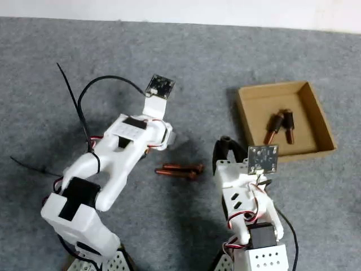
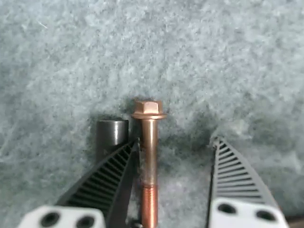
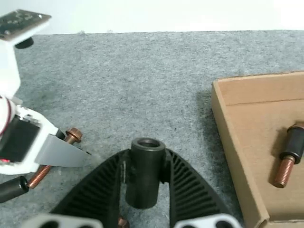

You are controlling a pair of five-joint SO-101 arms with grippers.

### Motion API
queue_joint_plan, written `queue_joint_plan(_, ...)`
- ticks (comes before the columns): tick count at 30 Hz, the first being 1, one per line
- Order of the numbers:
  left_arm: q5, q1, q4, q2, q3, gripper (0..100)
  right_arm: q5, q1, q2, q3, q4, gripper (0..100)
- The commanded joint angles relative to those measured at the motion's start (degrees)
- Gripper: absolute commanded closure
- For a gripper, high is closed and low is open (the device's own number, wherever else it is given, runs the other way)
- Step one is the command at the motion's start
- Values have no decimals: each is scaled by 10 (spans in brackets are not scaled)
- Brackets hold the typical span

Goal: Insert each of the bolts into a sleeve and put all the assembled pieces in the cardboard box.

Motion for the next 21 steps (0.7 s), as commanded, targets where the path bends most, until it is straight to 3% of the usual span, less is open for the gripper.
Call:
queue_joint_plan(1,-1,-20,-5,-7,-30,770,7,4,-11,15,0,994)
queue_joint_plan(12,-4,-27,21,29,-73,779,7,5,-11,15,0,993)
queue_joint_plan(21,-50,-28,171,132,-223,832,7,5,-11,15,0,993)
